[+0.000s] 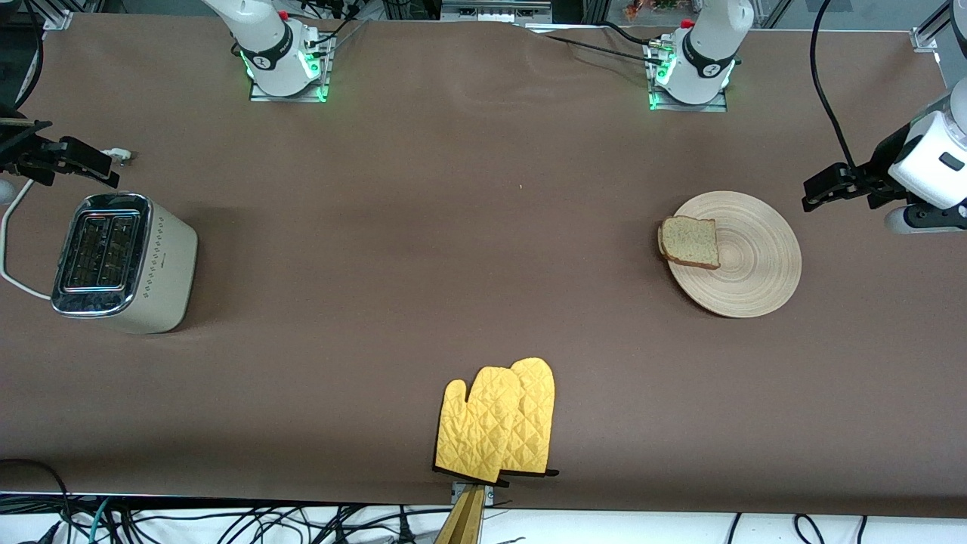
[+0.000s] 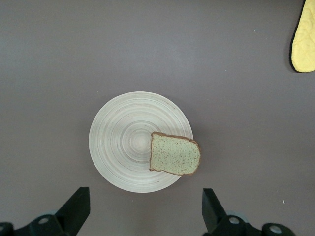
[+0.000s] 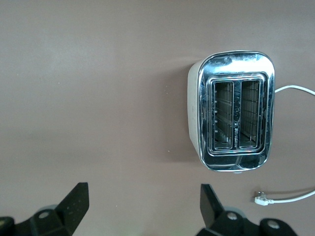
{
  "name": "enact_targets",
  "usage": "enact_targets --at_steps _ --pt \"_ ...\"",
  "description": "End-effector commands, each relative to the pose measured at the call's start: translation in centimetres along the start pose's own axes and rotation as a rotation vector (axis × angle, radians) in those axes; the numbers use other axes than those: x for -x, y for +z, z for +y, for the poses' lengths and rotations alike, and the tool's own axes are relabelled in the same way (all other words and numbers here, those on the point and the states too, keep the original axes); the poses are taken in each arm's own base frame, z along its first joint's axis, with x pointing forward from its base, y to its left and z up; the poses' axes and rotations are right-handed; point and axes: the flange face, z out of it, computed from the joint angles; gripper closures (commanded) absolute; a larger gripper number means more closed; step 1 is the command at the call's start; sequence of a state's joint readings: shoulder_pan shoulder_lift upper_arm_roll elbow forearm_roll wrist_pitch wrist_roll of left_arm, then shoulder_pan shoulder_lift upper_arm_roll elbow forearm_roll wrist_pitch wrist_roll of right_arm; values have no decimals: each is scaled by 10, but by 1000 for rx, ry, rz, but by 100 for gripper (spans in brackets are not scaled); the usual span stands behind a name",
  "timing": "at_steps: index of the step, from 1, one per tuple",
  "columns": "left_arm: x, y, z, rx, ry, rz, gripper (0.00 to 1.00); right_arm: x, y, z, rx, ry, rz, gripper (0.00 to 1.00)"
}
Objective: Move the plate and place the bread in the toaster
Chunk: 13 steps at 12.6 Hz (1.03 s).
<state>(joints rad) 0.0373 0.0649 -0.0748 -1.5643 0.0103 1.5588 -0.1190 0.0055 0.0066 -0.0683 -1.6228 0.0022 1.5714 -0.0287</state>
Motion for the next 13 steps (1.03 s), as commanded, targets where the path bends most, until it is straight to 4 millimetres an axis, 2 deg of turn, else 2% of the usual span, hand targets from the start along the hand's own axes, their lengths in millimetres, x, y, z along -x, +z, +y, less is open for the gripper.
enact_targets --at_steps 1,11,13 --pt "-1 -4 1 20 -9 -6 0 1 -5 0 4 -2 1 0" --pt "2 -3 7 16 4 -22 0 1 -5 0 4 -2 -2 0" --pt "13 -6 9 -6 14 -32 0 1 -5 -1 2 -2 -2 0"
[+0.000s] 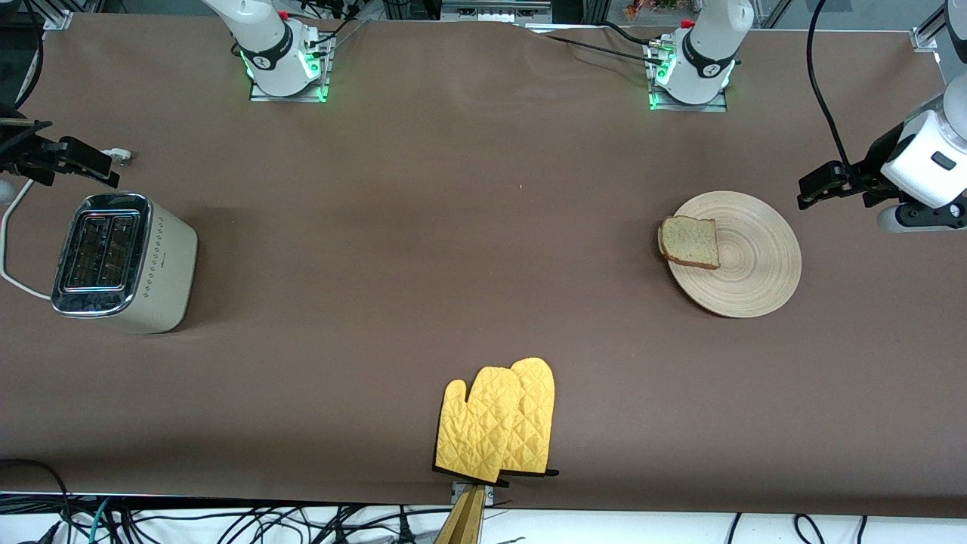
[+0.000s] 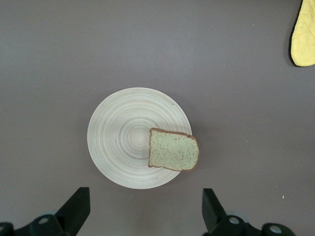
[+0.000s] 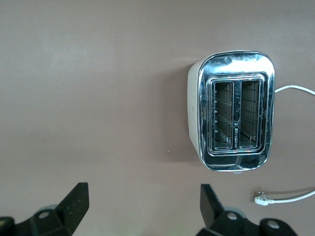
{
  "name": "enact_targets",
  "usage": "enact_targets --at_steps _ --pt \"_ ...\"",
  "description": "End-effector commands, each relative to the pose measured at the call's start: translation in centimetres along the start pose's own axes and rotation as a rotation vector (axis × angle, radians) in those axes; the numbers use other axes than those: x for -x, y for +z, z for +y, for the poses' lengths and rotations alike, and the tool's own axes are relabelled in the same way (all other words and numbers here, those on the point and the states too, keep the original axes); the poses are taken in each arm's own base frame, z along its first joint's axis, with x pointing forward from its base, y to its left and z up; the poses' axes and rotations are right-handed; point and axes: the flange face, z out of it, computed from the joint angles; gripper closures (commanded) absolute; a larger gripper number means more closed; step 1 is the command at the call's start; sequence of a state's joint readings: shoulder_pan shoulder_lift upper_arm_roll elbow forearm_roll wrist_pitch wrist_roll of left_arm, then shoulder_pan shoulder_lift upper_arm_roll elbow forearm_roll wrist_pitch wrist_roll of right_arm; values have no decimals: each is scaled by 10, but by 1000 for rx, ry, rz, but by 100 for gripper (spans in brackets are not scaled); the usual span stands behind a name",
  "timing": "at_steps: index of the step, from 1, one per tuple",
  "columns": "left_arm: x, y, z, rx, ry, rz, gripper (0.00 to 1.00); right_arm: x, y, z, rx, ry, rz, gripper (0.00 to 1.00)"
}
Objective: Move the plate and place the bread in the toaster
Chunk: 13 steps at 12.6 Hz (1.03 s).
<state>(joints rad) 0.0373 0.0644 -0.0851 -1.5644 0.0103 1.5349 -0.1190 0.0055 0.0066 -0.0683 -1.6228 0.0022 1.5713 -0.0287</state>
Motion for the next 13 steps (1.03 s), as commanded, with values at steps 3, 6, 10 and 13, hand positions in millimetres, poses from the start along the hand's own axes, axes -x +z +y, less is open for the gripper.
enact_targets --at_steps 3,6,10,13 --pt "12 -3 4 -6 14 -17 0 1 -5 0 4 -2 -2 0" --pt "-1 38 -18 -3 1 -60 0 1 -5 0 4 -2 -2 0" --pt "-25 85 -110 55 -37 -137 0 1 -5 0 4 -2 -2 0" --pt "-33 132 -178 155 61 -191 0 1 -5 -1 2 -2 -2 0"
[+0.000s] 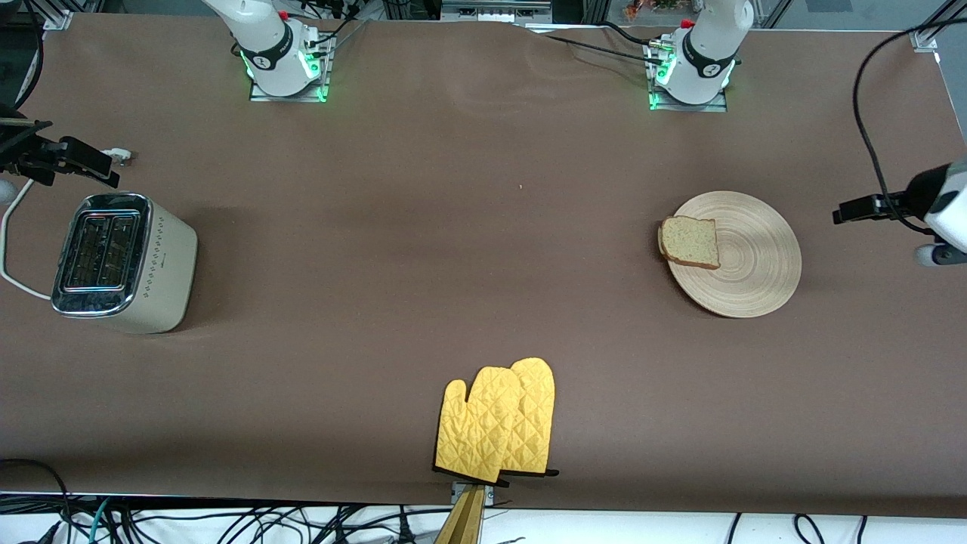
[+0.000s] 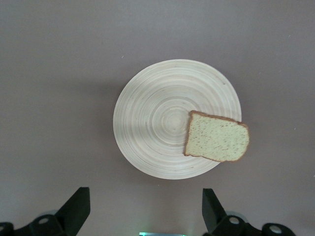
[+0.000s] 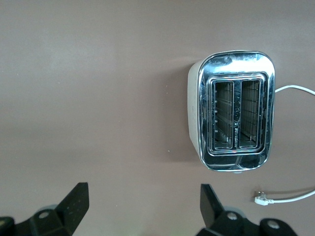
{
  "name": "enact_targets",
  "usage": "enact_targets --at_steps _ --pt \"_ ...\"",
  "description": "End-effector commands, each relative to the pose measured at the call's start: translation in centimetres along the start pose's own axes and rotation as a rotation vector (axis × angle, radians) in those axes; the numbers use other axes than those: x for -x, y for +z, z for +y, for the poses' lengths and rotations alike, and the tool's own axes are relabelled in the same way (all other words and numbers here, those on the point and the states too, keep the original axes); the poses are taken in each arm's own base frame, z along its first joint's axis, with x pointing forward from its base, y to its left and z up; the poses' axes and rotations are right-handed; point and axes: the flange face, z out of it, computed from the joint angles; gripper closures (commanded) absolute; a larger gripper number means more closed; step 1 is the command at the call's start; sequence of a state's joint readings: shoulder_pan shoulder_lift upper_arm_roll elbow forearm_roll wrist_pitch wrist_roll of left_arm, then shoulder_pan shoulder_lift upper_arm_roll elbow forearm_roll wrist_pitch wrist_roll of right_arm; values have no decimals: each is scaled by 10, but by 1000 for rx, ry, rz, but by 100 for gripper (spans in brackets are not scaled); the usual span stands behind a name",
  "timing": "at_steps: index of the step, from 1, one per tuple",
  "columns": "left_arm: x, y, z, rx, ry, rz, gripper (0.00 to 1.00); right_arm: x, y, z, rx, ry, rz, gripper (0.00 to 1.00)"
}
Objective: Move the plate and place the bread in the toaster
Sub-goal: 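Lower the left gripper to the rim of the wooden plate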
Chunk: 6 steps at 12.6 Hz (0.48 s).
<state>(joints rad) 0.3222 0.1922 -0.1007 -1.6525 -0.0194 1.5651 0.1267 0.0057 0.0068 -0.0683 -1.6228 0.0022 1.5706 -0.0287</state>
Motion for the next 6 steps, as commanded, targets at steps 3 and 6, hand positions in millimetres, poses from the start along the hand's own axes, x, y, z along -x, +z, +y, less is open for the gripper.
enact_targets --at_steps 3,6 --pt "-22 53 -72 190 194 -28 0 1 -5 0 4 -2 -1 0" --pt "-42 110 -112 337 239 -2 0 1 -5 0 4 -2 -1 0"
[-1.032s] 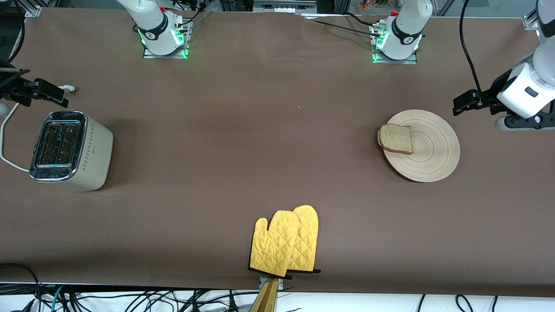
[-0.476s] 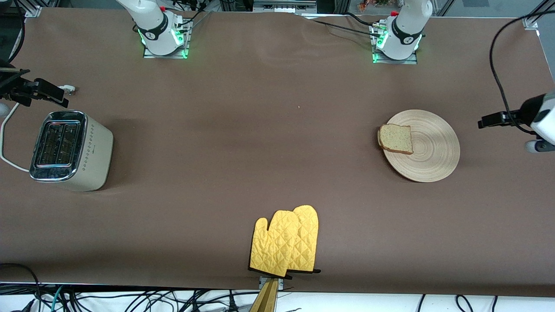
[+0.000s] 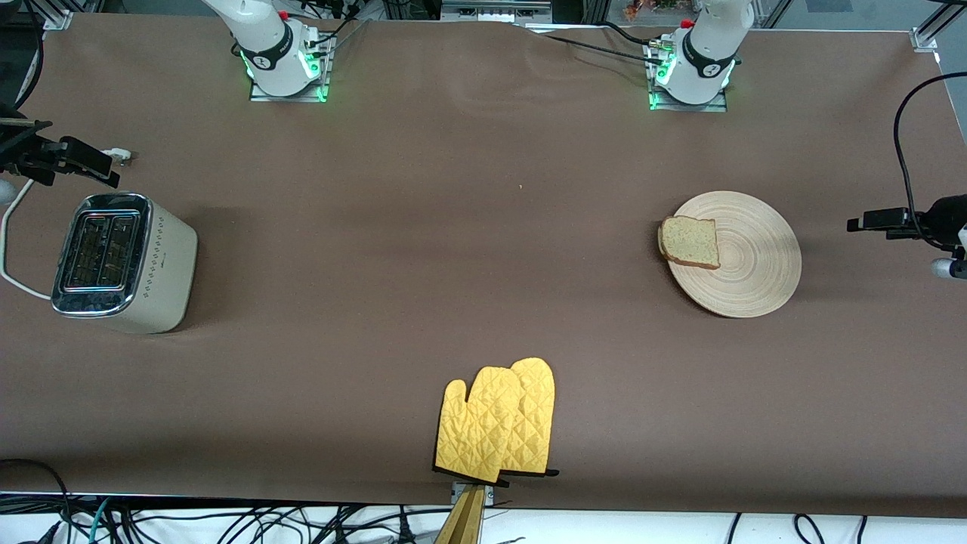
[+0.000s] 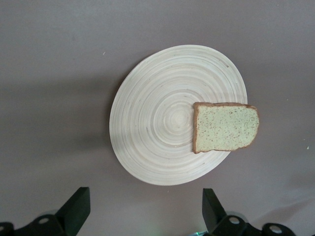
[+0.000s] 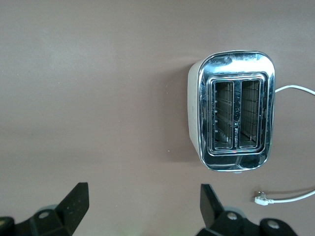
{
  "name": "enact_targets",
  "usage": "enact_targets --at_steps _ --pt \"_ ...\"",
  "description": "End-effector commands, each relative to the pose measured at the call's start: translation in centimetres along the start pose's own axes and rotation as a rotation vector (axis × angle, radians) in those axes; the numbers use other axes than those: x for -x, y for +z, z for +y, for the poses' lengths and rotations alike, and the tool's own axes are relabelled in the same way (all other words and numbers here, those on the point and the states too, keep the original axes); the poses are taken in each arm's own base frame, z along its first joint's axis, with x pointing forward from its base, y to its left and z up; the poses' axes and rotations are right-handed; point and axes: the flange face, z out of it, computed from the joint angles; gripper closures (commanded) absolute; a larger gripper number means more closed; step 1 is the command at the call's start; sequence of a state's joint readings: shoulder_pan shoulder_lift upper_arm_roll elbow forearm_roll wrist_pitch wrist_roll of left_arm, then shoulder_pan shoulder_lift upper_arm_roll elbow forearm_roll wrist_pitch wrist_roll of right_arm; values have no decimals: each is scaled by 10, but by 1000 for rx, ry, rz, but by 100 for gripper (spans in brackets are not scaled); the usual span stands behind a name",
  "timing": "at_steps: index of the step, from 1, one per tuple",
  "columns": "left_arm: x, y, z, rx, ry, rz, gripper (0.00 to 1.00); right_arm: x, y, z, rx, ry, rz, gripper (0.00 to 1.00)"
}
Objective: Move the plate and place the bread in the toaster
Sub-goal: 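Lower the left gripper to the rim of the wooden plate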
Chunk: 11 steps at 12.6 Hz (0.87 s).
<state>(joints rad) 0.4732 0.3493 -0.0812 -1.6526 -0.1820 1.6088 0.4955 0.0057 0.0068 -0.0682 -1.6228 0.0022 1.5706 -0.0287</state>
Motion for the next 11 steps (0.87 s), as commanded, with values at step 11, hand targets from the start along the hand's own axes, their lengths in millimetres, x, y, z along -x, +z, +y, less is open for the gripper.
enact_targets --at_steps 11 --pt "-17 158 -129 404 -24 25 0 1 -5 0 2 0 -2 0"
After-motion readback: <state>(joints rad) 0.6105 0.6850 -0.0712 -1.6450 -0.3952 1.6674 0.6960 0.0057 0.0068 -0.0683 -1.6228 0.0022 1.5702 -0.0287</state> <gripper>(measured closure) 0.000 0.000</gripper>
